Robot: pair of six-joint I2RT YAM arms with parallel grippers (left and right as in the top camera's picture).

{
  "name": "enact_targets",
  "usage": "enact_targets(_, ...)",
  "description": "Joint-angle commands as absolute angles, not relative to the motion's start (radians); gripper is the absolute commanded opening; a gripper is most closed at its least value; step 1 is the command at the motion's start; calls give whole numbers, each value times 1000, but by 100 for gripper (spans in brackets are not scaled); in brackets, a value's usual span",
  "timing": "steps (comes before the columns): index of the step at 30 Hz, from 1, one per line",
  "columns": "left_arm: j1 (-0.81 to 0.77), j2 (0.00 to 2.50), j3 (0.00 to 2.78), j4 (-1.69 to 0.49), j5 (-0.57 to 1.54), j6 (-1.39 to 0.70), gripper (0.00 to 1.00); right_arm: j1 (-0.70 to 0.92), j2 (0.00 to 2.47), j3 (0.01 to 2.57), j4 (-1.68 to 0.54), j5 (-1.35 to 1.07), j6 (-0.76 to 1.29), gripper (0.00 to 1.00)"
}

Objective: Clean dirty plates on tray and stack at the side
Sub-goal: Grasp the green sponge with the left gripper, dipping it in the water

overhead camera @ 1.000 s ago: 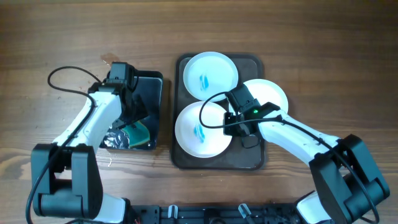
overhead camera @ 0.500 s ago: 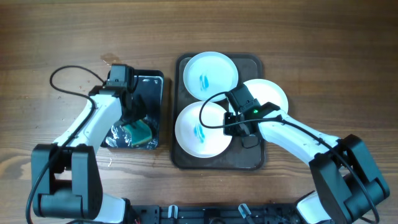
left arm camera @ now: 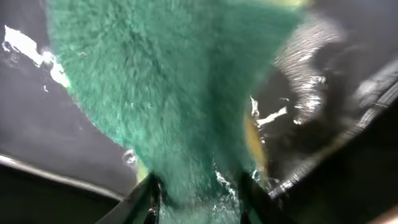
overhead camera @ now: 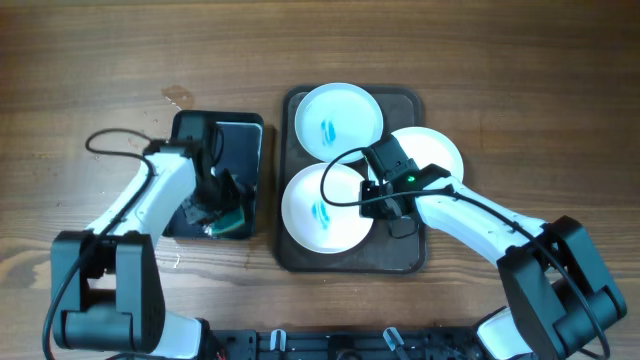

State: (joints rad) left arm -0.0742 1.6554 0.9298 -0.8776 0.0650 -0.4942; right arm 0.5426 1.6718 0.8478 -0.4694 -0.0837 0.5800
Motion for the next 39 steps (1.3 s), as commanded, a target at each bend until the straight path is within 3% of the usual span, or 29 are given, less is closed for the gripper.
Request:
enact_targets(1,-77,1666,812,-779,69,-546,11,537,1692,840,-485,8,602,4)
enact_targets(2,-77,1666,810,-761,50,-527,4,537,1692,840,-484,8,602,4)
enact_targets(7,-77,1666,906,-808,40,-437,4,537,1692,840,-485,8,603,4)
enact_targets(13,-76,1666,1061,-968,-18,-419,36,537,1692,840,-485,8,602,5)
enact_targets(17,-76,1667,1049,-973,-64,-447,41,537,1692,840,-486,8,602,4)
enact_targets(19,-76,1670,1020,-957,-88,-488,36,537,1692,840,-485,8,603,5)
enact_targets(23,-76,1670,870,-777,-57,-536,35,537,1692,840,-486,8,602,5)
enact_targets(25,-76,1670,835,-717,-19,-532,20,537,1692,840,-486,8,602,5)
enact_targets(26,-76,1670,832,-713,-14,-532,4,537,1692,840,-486,8,602,5)
enact_targets(39,-77,1551,1081,-968,80,-388,4,513,1692,840,-473,-37,526,4)
